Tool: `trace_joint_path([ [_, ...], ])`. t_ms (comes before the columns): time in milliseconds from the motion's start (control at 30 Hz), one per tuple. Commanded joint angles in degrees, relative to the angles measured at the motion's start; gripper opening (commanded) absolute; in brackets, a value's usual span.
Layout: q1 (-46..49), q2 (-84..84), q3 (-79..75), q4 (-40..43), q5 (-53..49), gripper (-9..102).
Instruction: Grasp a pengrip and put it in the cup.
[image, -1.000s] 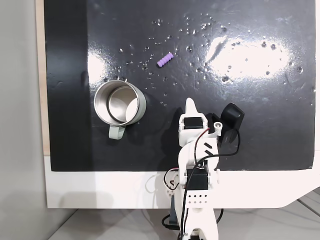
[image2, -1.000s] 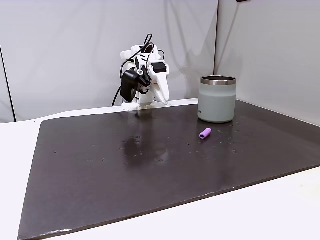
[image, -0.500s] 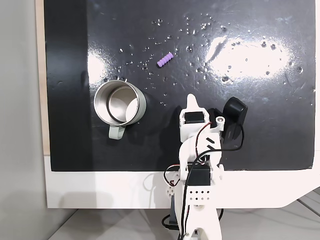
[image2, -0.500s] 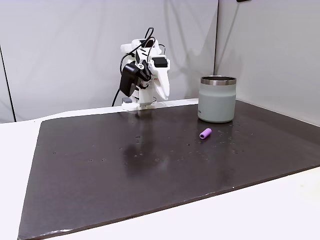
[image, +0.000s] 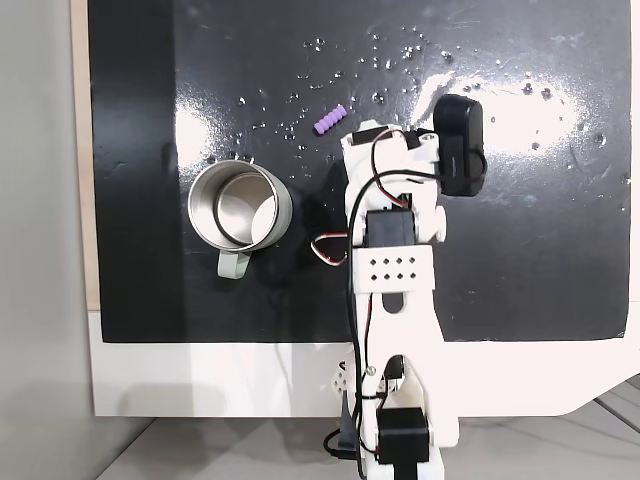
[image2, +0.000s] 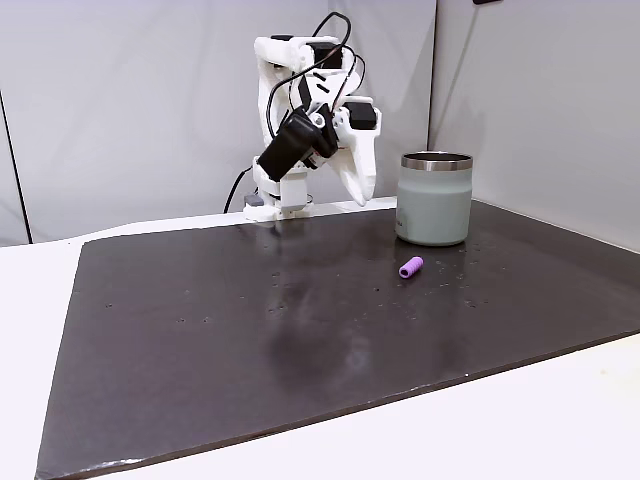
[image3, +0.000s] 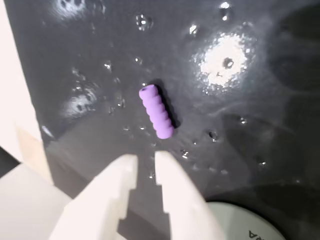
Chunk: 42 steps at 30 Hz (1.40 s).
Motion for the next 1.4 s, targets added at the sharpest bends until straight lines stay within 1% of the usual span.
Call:
trace_joint_path([
  [0,-0.88,-6.94,-10.63,3.43,-0.79,4],
  [133,-2.29,-13.97,-17.14,6.86,-1.05,11],
  [367,-4.31,-23.55,-24.08,9.84,-1.93,15],
  [733,-6.33,-33.93,-30.85,10.63,-1.76,21],
  [1133,-8.61,-42.63,-36.56,11.34,-0.44,19],
  [1267,-8.88,-44.21,-36.91,11.34,-0.44,13],
  [1367,-8.96,-44.65,-37.09,11.25,-0.18,6],
])
